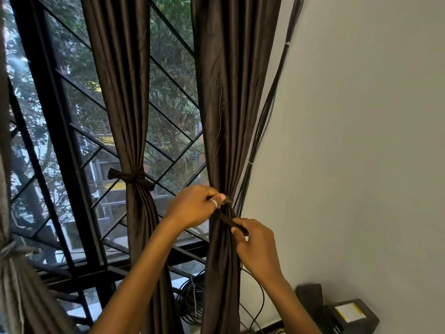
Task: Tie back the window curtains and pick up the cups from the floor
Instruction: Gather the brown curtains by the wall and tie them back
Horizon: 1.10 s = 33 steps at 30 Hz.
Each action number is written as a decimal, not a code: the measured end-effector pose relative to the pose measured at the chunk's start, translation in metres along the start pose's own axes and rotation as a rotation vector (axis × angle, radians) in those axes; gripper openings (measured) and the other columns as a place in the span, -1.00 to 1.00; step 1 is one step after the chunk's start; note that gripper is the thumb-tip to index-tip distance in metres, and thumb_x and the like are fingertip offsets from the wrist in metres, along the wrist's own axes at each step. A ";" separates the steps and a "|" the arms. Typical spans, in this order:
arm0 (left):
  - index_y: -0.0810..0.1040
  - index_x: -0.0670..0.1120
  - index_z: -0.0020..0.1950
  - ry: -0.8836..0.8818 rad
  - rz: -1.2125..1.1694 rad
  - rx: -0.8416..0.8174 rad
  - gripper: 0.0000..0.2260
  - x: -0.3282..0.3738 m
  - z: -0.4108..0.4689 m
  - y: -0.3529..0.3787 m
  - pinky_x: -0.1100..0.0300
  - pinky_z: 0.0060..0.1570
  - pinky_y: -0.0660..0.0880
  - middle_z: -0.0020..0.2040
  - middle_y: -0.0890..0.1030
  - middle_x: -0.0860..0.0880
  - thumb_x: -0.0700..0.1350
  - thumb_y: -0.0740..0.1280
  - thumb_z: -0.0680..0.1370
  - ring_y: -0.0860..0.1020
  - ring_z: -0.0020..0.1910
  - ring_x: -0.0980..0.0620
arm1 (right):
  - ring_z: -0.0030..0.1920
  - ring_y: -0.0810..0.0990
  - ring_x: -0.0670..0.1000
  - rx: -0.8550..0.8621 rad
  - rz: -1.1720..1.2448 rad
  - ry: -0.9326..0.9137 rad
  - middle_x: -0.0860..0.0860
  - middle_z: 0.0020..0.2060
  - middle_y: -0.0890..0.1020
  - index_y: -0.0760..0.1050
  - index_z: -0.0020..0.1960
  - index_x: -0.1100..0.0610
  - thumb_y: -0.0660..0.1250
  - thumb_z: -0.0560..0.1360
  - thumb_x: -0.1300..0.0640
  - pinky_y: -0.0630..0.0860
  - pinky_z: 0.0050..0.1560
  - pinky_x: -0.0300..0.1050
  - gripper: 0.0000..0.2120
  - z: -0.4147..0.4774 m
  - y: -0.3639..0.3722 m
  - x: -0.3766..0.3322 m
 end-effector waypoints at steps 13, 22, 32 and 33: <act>0.52 0.07 0.00 0.095 -0.439 -0.008 -0.88 -0.017 -0.024 0.024 0.08 -0.38 0.46 -0.29 0.50 -0.18 -0.02 0.22 0.67 0.48 -0.44 0.01 | -0.23 0.57 -0.17 -0.077 -0.006 -0.403 -0.10 0.03 0.61 0.52 0.15 0.00 0.15 0.64 0.07 0.61 -0.08 -0.02 -0.80 0.029 -0.034 -0.029; 0.55 -0.03 0.03 0.095 -0.493 0.031 -0.90 -0.013 -0.038 0.027 0.15 -0.23 0.53 -0.23 0.68 -0.05 -0.07 0.27 0.65 0.64 -0.26 0.13 | -0.41 0.53 -0.24 -0.214 -0.117 -0.513 -0.12 -0.11 0.66 0.46 0.18 -0.11 0.15 0.68 -0.05 0.59 -0.23 0.04 -0.85 0.068 -0.037 -0.035; 0.53 -0.07 -0.01 0.420 0.278 0.579 -0.88 0.006 -0.059 0.030 0.07 -0.47 0.42 -0.12 0.59 0.01 -0.03 0.33 0.63 0.50 -0.36 -0.02 | -0.14 0.65 -0.14 -0.097 -0.115 -0.528 -0.14 -0.06 0.72 0.62 0.16 -0.07 0.27 0.61 -0.12 0.61 -0.14 -0.09 -0.76 0.078 -0.032 -0.037; 0.54 -0.08 -0.02 0.436 0.376 0.619 -0.89 0.009 -0.061 0.032 0.08 -0.51 0.40 -0.08 0.60 0.00 -0.06 0.32 0.64 0.50 -0.36 -0.03 | -0.16 0.64 -0.14 -0.092 -0.107 -0.521 -0.14 -0.09 0.72 0.62 0.16 -0.06 0.31 0.60 -0.11 0.60 -0.14 -0.10 -0.77 0.078 -0.032 -0.037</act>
Point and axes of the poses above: each hand's wrist, its own z-axis towards the middle knuckle, its own y-axis out of the palm, x = y × z, the point moved 4 cm from there along z, towards the middle knuckle
